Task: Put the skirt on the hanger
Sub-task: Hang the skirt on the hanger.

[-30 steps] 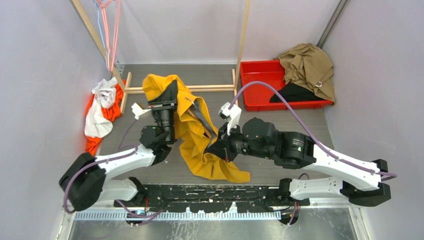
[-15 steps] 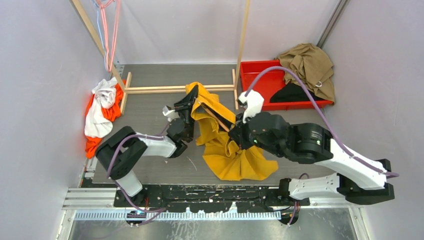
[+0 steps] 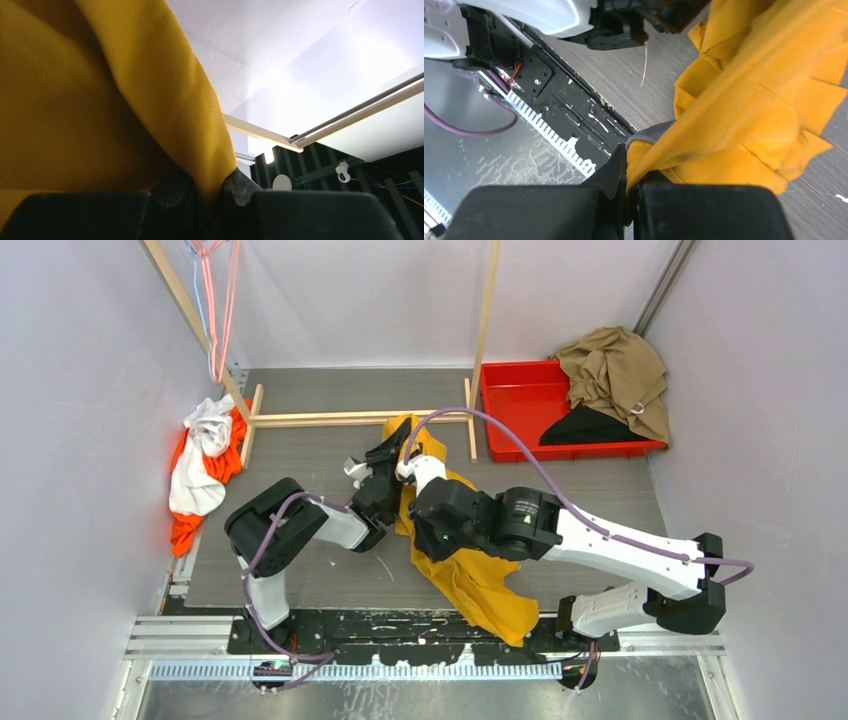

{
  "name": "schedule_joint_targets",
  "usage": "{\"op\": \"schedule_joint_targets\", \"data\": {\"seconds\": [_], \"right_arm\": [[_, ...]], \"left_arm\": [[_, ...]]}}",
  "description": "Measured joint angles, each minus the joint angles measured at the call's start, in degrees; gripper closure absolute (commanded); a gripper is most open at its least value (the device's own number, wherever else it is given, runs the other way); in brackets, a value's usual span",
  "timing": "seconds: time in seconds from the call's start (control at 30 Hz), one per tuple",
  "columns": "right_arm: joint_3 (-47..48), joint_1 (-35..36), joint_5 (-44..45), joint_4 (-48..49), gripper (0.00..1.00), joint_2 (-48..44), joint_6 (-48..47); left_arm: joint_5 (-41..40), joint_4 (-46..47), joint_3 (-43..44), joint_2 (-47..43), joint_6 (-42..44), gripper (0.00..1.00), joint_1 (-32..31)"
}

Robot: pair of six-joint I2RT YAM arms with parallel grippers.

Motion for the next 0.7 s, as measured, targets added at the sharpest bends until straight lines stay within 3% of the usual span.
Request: {"op": "schedule_joint_targets", "data": {"seconds": [0.07, 0.17, 0.2, 0.3, 0.53, 0.7], "right_arm": [[-1.8, 0.0, -1.5, 2.0, 0.91, 0.2, -1.1], [-6.4, -0.9, -5.8, 6.5, 0.42, 0.2, -3.6], [-8.0, -1.4, -7.5, 7.9, 0.40, 0.3, -4.7], [-10.9, -2.5, -10.8, 11.0, 0.35, 0.3, -6.3], [-12.4, -5.1, -13.2, 13.5, 0.35, -3.7, -8.5], [-12.2, -5.1, -6.3, 13.4, 0.51, -14.0, -9.0]], "left_arm": [[1.5, 0.0, 1.2, 1.1, 0.0, 1.00, 0.0], [3.5, -0.1, 1.6, 1.6, 0.0, 1.00, 0.0], [3.9, -0.3, 1.6, 1.6, 0.0, 1.00, 0.0], [4.7, -0.8, 1.6, 1.6, 0.2, 1.00, 0.0], [5.6, -1.8, 1.6, 1.6, 0.3, 1.00, 0.0], [6.1, -1.8, 1.6, 1.7, 0.4, 1.00, 0.0]]}}
